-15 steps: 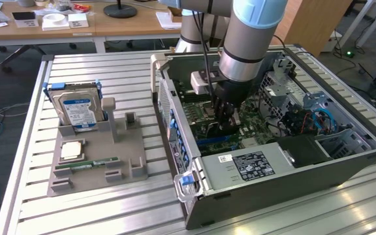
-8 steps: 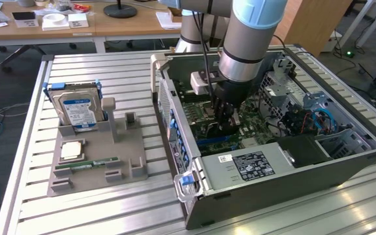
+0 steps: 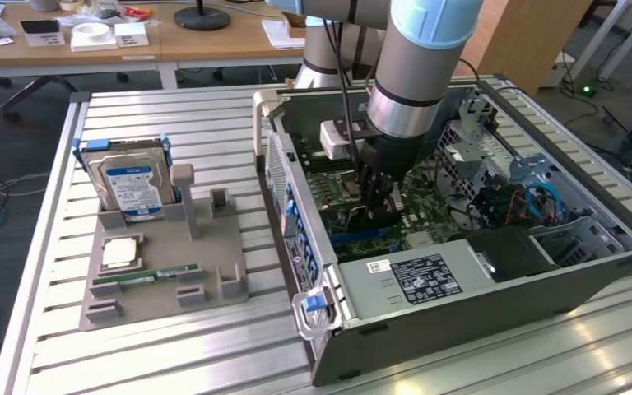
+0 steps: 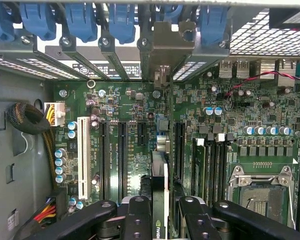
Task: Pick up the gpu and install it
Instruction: 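Insert the gpu into the slot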
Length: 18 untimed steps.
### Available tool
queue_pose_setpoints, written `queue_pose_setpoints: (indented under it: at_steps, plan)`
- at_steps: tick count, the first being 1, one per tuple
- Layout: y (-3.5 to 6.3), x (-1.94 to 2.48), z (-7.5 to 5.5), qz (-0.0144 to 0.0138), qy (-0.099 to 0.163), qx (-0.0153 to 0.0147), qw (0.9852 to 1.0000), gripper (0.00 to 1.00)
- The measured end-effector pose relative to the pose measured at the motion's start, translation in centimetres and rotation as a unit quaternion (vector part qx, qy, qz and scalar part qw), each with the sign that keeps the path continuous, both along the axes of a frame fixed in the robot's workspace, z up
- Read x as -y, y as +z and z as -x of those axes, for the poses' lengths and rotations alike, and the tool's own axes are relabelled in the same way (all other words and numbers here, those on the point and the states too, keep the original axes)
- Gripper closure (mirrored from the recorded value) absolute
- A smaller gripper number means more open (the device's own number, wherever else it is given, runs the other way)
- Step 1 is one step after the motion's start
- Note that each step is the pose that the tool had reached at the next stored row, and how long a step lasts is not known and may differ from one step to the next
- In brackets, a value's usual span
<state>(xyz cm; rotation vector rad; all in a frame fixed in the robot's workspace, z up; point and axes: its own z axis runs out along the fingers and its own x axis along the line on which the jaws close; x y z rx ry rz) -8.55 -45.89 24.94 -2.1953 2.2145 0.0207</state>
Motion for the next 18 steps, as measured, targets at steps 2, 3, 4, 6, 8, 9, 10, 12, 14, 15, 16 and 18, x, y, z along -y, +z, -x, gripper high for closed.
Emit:
queue_pose_setpoints:
  at_steps: [2, 3, 4, 6, 8, 9, 10, 12, 14, 15, 16, 18]
  plan:
    - [-0.01, 0.0, 0.0, 0.0, 0.0, 0.0, 1.0, 0.74]
    - [-0.01, 0.0, 0.0, 0.0, 0.0, 0.0, 1.0, 0.74]
    - [-0.01, 0.0, 0.0, 0.0, 0.0, 0.0, 1.0, 0.74]
    - [-0.03, 0.0, 0.0, 0.0, -0.001, 0.0, 1.0, 0.74]
    - [-0.06, 0.02, 0.0, -0.0002, -0.004, 0.0001, 1.0, 0.74]
    - [-0.05, 0.02, 0.0, -0.0001, -0.004, 0.0001, 1.0, 0.74]
    - [-0.05, 0.03, 0.0, -0.0001, -0.004, 0.0, 1.0, 0.74]
    - [-0.06, 0.04, 0.0, 0.0001, -0.005, 0.0, 1.0, 0.74]
    - [-0.11, 0.04, 0.0, 0.0, -0.005, 0.0, 1.0, 0.74]
    - [-0.15, 0.05, 0.0, 0.0, -0.005, 0.0, 1.0, 0.74]
    - [-0.17, 0.05, 0.0, 0.0, -0.006, 0.0, 1.0, 0.74]
    - [-0.2, 0.05, 0.0, 0.0, -0.007, 0.0, 1.0, 0.74]
